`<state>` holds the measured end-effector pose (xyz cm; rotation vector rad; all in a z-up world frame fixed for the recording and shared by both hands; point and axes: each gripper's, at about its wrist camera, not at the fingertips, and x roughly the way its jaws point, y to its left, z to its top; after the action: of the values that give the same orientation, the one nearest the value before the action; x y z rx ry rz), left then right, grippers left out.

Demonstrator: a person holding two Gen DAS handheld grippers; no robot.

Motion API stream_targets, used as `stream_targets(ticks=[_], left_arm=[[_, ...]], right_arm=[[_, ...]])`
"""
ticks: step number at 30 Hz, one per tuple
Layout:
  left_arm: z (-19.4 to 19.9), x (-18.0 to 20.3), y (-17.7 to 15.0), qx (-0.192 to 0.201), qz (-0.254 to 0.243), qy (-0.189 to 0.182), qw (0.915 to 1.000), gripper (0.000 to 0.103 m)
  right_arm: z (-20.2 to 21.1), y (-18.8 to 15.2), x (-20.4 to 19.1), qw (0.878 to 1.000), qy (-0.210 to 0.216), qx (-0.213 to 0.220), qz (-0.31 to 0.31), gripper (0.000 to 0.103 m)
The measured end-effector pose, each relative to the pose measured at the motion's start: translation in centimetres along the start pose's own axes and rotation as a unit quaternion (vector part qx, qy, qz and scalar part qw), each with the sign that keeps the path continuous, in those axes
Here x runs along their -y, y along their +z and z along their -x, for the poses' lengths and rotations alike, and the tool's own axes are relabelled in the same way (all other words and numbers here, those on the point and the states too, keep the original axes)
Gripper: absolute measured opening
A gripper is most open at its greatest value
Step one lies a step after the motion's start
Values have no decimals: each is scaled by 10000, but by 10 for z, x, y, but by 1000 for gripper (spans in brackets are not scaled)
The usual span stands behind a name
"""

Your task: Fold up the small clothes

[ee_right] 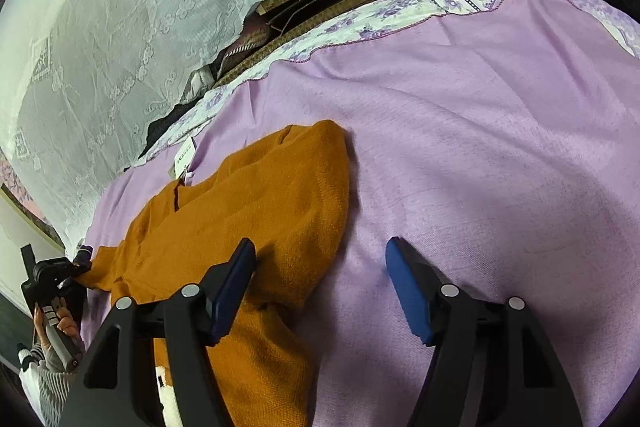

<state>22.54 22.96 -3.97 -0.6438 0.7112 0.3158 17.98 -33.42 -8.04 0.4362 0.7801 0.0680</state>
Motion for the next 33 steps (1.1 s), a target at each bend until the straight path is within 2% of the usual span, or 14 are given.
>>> stream_targets(ticks=[7,16,25,33], left_arm=[[21,45,2,246,-613,-40,9978,4],[44,93,-17,341,-1166,-228,9923,4],[59,154,-51,335,-1776,-433,9826,4],[67,209,-96,241,-2251,-644,9719,4]], right_arm=[[2,0,5,9998,103,43,-172,67],[1,0,5,9997,113,32,-199,68],[0,0,5,9997,106,20,-203,69],[-3,2,4,9996,144,3,-239,69]])
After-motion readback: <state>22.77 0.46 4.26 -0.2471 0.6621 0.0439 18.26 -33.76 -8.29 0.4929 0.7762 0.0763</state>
